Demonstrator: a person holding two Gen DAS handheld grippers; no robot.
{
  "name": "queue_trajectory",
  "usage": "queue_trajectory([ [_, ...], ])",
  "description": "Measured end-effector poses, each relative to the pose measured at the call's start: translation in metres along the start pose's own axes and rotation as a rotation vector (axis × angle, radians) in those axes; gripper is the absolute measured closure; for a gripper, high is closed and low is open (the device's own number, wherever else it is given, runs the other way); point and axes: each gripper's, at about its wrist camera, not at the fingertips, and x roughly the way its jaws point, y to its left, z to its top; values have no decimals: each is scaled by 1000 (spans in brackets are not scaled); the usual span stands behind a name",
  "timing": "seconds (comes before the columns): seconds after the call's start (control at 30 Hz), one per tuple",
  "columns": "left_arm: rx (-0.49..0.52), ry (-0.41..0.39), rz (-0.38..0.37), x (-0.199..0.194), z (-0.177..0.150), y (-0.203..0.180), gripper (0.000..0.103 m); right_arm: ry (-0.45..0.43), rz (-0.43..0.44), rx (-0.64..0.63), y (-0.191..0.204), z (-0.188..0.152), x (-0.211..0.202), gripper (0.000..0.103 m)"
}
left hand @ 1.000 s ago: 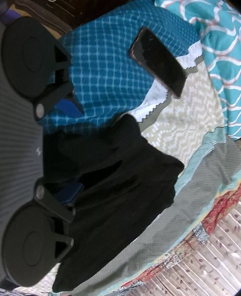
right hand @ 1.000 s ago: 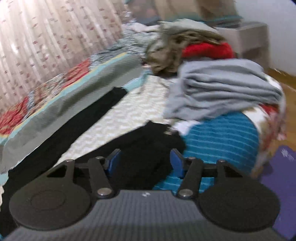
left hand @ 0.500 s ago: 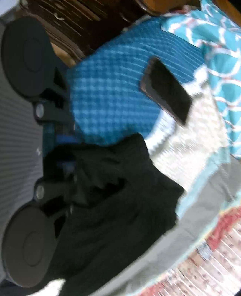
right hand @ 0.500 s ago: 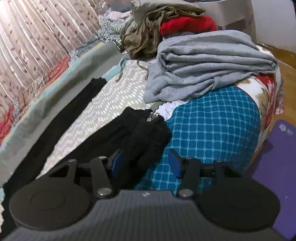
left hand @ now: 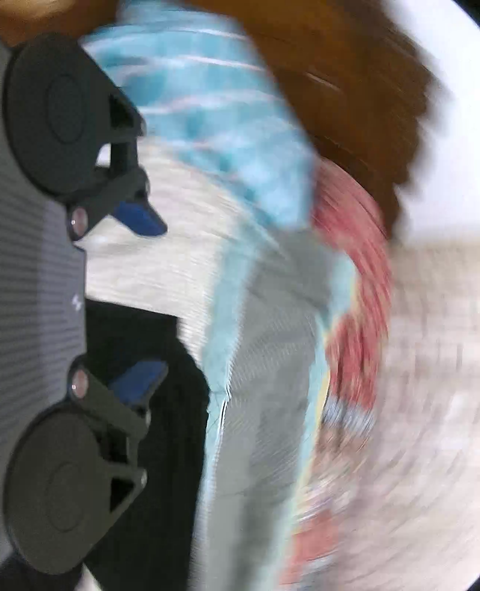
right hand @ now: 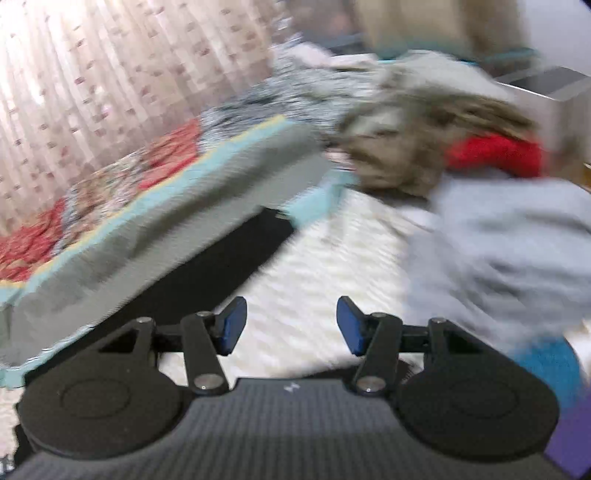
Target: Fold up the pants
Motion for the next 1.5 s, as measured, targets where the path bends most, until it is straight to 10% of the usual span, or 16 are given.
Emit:
queue_trajectory([
  [0.1,204,6,-50,64,25,-58,24,44,21,-62,30,33,54,46],
  [0.47,390,84,-76,214,20,-154,16,80,-123,-93,42,84,218,34],
  [0.57,436,103,-86,222,5,-154,34,93,-150,-42,28,93,250,34],
  [0.7,441,149,-87,240,1,-155,87,107,-209,-47,20,95,288,34],
  [0.93,481,130,-33,240,-1,-166,93,143,-268,-207,32,83,328,35],
  [1.0,454,119,-25,237,3,-162,94,147,-257,-271,39,80,327,75],
  [1.5,196,-93,-65,66,9,-93,94,-98,-78,-60,5,77,130,85],
])
